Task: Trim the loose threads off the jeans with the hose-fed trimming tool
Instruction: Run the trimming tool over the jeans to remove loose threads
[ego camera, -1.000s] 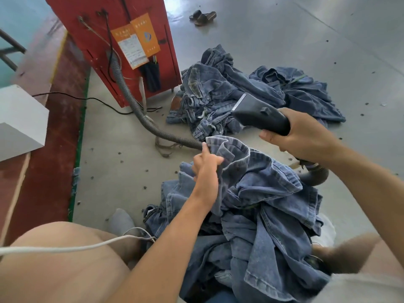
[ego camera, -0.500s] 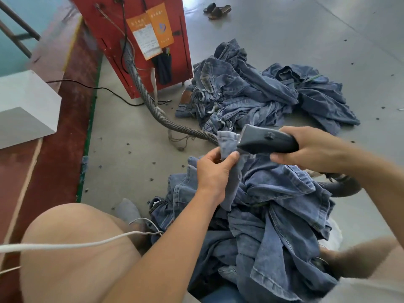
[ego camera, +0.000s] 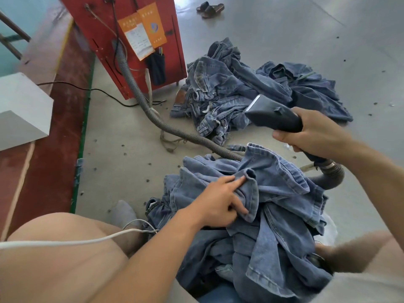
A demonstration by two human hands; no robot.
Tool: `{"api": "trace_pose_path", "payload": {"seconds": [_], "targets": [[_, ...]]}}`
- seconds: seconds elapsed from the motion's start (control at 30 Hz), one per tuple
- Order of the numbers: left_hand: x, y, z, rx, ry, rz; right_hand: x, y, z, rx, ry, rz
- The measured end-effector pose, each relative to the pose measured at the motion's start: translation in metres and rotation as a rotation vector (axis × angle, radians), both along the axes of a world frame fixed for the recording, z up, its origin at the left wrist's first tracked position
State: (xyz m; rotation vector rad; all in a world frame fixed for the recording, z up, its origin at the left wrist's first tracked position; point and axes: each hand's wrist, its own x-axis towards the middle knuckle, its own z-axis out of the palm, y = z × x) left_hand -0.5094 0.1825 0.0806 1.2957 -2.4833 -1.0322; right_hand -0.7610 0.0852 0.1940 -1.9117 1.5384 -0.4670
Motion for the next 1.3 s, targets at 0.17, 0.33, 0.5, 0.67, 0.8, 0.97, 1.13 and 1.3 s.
{"api": "trace_pose_path", "payload": {"seconds": [0.17, 0.33, 0.5, 0.67, 0.8, 0.97, 1.13, 1.3], "targets": [[-0.007, 0.016, -0.004, 0.016, -0.086, 0.037, 0.003, 0.006, -0.003, 0.019, 0.077, 0.027], [-0.005, 0.015, -0.021, -0.127, -0.012, 0.073, 0.007, 0.007, 0.002, 0.041, 0.07, 0.046], [0.012, -0.006, -0.016, 0.554, 0.994, 1.087, 0.008, 0.008, 0.003, 0.054, 0.061, 0.066], [0.033, -0.011, -0.006, 0.959, 1.374, 1.089, 0.014, 0.007, 0.003, 0.08, 0.098, 0.145], [0.021, -0.013, 0.002, 0.934, 1.389, 1.043, 0.024, 0.011, -0.002, 0.176, 0.249, 0.301], [0.011, -0.011, 0.004, 0.939, 1.388, 0.899, 0.04, 0.011, -0.012, 0.14, 0.274, 0.323], [0.006, -0.012, 0.004, 0.863, 1.154, 0.783, 0.024, -0.002, -0.002, -0.061, 0.02, 0.04], [0.039, -0.044, 0.007, 0.801, 1.481, 1.383, 0.006, -0.004, 0.003, -0.035, -0.05, -0.002]]}}
